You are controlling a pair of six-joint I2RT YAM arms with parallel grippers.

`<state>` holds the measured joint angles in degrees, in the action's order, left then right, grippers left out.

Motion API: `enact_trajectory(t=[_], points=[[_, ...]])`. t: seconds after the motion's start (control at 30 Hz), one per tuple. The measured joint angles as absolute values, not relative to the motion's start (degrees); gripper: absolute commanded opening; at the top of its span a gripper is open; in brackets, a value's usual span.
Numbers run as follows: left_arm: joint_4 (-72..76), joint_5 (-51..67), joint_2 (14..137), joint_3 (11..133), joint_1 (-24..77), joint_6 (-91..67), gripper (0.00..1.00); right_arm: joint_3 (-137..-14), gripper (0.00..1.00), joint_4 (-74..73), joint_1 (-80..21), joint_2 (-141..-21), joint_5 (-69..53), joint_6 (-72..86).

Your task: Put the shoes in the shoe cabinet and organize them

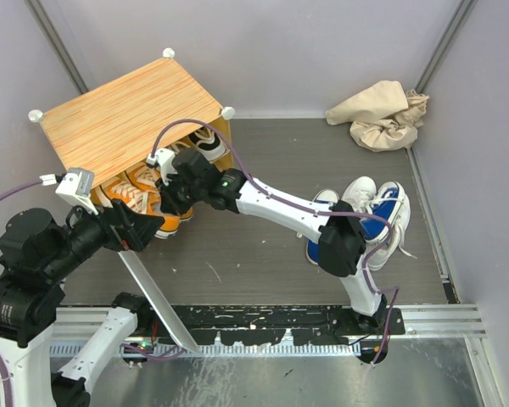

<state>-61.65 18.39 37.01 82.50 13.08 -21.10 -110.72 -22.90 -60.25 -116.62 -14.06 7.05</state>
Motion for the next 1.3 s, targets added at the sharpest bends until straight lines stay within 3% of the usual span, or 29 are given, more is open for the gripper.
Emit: enact_trajectory(t=[0.5, 0.7, 0.83, 0.93, 1.3], points=[[-63.0, 15.6, 34.9, 81.7, 13.9, -20.3, 0.98, -123.7, 0.04, -18.4, -60.3, -127.5, -8.8, 5.9], [-63.4, 15.1, 34.6, 81.0, 14.2, -20.2, 0.98, -124.9, 0.21, -15.0, -60.3, -130.8, -7.2, 5.9], [-63.7, 14.6, 34.4, 80.8, 14.2, -20.2, 0.98, -125.8, 0.49, -11.3, -60.6, -131.7, -6.5, 5.9], [-63.8, 14.2, 34.2, 80.7, 14.2, -20.2, 0.98, -126.3, 0.64, -8.5, -60.6, -131.7, -6.9, 5.9], [-64.5, 11.5, 33.2, 80.4, 14.2, -20.4, 0.98, -113.9, 0.77, -0.9, -60.6, -124.2, -8.6, 6.2]])
